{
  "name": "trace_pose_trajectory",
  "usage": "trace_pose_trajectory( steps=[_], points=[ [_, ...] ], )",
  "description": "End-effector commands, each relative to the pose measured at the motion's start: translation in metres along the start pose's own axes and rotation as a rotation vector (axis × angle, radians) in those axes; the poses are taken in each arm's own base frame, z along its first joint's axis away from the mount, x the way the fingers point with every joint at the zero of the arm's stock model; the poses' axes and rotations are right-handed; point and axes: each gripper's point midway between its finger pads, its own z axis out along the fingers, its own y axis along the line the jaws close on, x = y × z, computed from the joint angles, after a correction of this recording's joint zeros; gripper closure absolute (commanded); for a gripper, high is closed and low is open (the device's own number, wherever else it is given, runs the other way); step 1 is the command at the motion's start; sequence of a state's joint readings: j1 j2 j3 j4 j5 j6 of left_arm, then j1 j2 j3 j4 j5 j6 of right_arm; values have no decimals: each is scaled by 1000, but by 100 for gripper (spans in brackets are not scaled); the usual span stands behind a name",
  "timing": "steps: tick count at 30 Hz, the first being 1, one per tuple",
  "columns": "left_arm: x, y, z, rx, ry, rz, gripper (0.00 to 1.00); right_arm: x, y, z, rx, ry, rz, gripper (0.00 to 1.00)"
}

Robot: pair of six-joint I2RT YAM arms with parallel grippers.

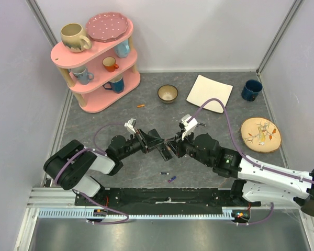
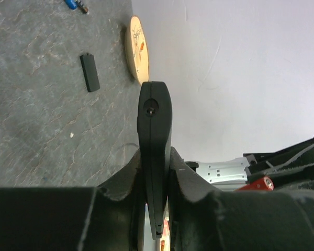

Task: Load the batteries into the remote control
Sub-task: Load the battery into the remote control.

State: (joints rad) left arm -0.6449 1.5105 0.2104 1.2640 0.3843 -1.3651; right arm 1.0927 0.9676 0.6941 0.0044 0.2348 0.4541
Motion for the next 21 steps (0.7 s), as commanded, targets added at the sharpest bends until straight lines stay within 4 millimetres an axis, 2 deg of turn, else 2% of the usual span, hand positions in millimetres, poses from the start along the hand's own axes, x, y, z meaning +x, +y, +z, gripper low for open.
trace_pose_trajectory(
  steps=[1,5,21],
  points=[
    [-23,-74,6,267,-108,65,98,-12,1,3,44,-79,31,100],
    [-26,-80,7,283,-134,78,98,-2,2,7,55,-70,38,100],
    [-26,-94,6,346,-153,76,98,13,-8,12,104,-59,9,100]
  ],
)
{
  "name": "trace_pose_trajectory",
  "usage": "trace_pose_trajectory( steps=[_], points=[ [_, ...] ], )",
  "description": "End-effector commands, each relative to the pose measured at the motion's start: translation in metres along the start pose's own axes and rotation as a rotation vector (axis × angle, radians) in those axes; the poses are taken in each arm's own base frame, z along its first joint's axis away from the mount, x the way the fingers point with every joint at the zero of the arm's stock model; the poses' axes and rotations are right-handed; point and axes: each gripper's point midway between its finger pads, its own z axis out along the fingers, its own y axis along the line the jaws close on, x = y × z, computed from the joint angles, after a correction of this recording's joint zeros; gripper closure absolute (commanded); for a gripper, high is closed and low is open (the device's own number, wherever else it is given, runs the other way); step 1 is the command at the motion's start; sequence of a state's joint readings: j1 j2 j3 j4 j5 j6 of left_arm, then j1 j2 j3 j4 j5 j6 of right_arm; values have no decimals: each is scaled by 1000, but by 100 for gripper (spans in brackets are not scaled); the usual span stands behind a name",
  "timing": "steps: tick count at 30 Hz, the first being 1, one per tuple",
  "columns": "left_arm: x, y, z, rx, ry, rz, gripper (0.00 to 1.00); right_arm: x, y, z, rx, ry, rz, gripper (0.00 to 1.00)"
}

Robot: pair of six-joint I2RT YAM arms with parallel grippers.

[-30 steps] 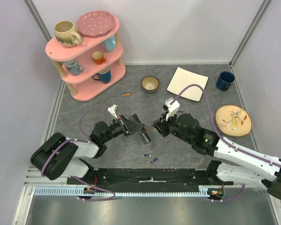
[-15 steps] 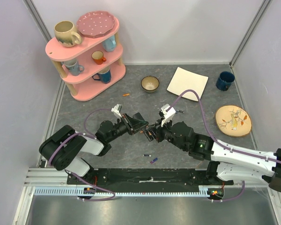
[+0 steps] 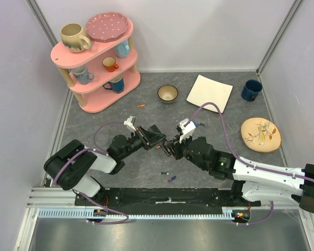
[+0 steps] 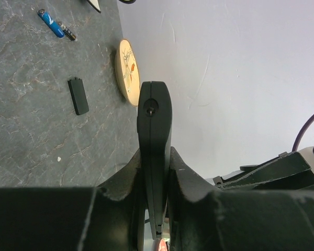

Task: Load the batteries into the remote control
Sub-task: Load the battery into the remote control.

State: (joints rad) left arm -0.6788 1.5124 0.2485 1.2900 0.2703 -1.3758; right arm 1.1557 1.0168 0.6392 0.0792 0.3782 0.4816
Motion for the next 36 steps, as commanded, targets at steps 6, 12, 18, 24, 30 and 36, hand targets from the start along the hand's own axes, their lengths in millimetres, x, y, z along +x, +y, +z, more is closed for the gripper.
trace_pose_trajectory(
  steps=[6,12,18,24,30,36],
  points=[
    [-11,-85,-1,330,-48,51,98,-4,-5,4,31,-47,-5,100],
    [-9,-88,1,339,-41,48,98,-2,-5,5,32,-42,-13,100],
    [-9,-93,0,351,-42,52,98,3,-6,4,29,-28,-18,100],
    [-10,-95,0,358,-46,60,98,8,-3,2,9,-2,-24,100],
    [-13,-99,0,370,-62,81,98,13,-4,0,8,29,-33,100],
    [-15,-104,0,383,-76,98,98,20,-6,-1,14,52,-32,100]
  ],
)
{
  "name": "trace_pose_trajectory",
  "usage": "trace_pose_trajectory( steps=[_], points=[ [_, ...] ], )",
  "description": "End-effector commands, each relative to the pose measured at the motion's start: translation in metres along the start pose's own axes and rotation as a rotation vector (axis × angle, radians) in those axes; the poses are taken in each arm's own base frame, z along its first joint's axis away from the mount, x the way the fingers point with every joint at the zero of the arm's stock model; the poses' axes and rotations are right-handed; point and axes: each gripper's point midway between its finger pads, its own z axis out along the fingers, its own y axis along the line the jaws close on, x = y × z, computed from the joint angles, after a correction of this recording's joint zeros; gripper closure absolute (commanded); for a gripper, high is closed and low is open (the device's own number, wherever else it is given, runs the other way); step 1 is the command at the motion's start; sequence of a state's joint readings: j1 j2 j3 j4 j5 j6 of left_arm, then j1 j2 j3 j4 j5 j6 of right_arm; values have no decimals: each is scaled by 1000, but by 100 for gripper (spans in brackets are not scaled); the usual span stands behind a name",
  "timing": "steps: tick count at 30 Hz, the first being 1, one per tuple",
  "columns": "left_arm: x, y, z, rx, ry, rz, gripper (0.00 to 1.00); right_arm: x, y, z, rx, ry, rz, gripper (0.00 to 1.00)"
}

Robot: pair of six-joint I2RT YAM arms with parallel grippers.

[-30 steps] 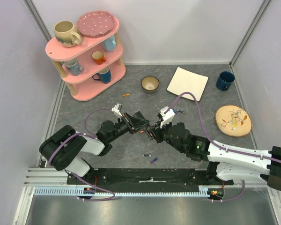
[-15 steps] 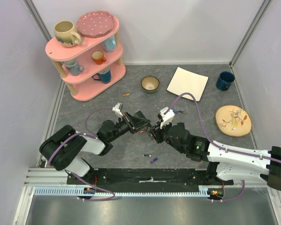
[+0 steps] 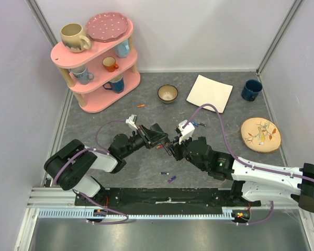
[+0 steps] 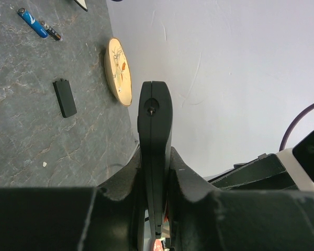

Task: Load the batteries into the remote control
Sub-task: Load the battery into the remote control.

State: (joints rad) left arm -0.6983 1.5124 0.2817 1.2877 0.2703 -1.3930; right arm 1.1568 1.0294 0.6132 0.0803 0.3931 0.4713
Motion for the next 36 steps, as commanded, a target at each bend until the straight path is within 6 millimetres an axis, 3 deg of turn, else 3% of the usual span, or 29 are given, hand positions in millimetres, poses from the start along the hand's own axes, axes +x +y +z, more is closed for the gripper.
trace_pose_trajectory(
  steps=[1,36],
  points=[
    [-17,-93,-5,354,-85,116,98,6,2,-3,-13,27,-5,100],
    [-25,-117,-11,415,-142,168,98,36,21,10,-80,156,10,100]
  ],
)
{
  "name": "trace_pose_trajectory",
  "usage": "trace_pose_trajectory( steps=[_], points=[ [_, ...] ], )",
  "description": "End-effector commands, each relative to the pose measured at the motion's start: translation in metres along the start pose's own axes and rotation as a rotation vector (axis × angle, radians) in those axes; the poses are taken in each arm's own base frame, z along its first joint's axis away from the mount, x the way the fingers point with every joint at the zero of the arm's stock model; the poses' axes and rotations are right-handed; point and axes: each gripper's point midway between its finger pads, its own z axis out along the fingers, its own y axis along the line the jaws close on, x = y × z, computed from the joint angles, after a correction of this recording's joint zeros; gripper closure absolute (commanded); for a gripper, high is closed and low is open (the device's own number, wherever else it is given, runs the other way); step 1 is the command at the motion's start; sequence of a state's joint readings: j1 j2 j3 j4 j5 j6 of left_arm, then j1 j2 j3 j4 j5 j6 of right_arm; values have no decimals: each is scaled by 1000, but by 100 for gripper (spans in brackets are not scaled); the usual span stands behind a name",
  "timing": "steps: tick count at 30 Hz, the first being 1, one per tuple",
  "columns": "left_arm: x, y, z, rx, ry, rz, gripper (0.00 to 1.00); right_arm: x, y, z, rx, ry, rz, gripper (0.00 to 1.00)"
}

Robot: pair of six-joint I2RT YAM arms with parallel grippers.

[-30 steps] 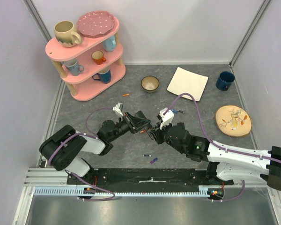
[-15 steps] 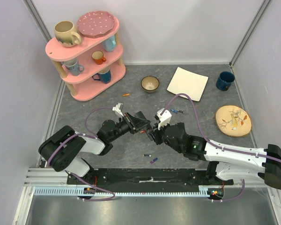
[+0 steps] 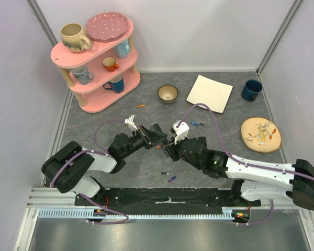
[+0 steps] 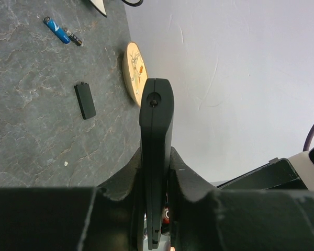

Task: Load the batteries into the remote control
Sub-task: Load the battery into the remote control.

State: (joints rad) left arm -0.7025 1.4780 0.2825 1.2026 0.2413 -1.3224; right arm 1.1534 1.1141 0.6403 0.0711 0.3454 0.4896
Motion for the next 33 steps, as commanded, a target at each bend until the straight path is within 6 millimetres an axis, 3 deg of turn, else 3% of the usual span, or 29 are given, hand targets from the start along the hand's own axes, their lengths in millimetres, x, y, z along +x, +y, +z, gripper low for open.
trace_pose_trajectory(
  steps=[1,8,21,33],
  points=[
    [-31,-126,-17,466,-145,105,98,18,14,-1,-63,82,13,100],
    [-30,-128,-16,472,-135,109,98,20,12,0,-49,90,21,100],
    [-26,-115,-16,438,-121,100,98,2,2,-4,30,52,44,98],
    [-23,-108,-14,425,-107,92,98,-10,-2,-9,55,21,60,87]
  ],
)
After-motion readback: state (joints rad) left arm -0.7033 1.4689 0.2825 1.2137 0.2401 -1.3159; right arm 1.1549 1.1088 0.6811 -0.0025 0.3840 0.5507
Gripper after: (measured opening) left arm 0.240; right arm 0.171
